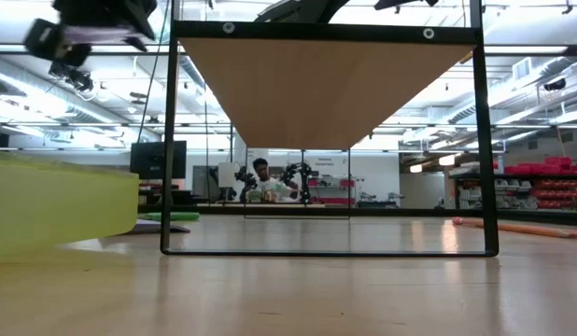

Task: Pack school essentials
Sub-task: Put the pen into the supply box, then put the scissors into the supply box

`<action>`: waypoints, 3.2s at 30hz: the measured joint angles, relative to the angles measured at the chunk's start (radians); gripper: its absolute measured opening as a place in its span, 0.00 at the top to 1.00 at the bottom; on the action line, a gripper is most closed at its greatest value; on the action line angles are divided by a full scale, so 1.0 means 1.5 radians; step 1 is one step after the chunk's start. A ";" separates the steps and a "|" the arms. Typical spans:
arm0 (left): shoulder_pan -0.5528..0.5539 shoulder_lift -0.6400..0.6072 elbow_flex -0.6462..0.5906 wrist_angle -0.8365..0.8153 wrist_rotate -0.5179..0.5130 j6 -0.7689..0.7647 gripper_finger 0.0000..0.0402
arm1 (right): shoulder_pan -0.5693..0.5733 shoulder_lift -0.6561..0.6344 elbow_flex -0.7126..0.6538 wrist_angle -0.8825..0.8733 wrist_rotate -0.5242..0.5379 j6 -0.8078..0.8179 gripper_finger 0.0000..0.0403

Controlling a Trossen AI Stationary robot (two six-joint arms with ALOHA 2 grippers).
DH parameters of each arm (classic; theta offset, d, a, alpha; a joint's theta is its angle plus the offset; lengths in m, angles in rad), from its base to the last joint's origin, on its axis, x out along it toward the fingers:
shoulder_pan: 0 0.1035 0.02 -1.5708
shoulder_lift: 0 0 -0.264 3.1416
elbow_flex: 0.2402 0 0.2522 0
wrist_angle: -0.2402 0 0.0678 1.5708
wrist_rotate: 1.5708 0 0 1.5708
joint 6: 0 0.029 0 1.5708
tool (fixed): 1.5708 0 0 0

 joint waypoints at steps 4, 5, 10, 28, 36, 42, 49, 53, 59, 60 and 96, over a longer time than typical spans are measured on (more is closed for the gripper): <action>-0.052 0.045 0.000 0.000 0.022 -0.064 0.89 | 0.000 0.000 0.000 -0.013 0.000 0.007 0.45; -0.065 0.058 0.000 0.001 0.031 -0.082 0.89 | 0.000 0.000 0.000 -0.013 0.000 0.009 0.45; -0.133 0.134 0.000 0.008 0.056 -0.178 0.89 | 0.002 0.000 0.000 -0.012 0.000 0.017 0.45; -0.222 0.309 0.000 0.065 0.132 -0.318 0.89 | 0.002 0.000 0.000 -0.011 -0.008 0.017 0.45; -0.222 0.318 0.000 0.077 0.139 -0.322 0.89 | 0.002 0.000 0.000 -0.011 -0.011 0.019 0.45; -0.221 0.318 0.000 0.071 0.175 -0.322 0.76 | 0.002 0.000 0.000 -0.011 -0.011 0.019 0.45; -0.221 0.315 0.000 0.058 0.216 -0.322 0.59 | 0.002 0.000 0.000 -0.011 -0.011 0.014 0.46; -0.220 0.286 0.000 0.051 0.205 -0.312 0.57 | 0.002 0.000 0.000 -0.011 -0.011 0.015 0.46; -0.199 0.240 0.000 -0.032 0.164 -0.271 0.62 | 0.002 0.000 0.000 -0.011 -0.011 0.023 0.46; -0.194 0.233 0.000 -0.048 0.155 -0.261 0.63 | 0.002 0.000 0.000 -0.011 -0.010 0.032 0.46; 0.191 0.183 -0.087 -0.122 0.113 0.394 0.88 | 0.002 0.000 0.000 -0.014 -0.023 0.089 0.45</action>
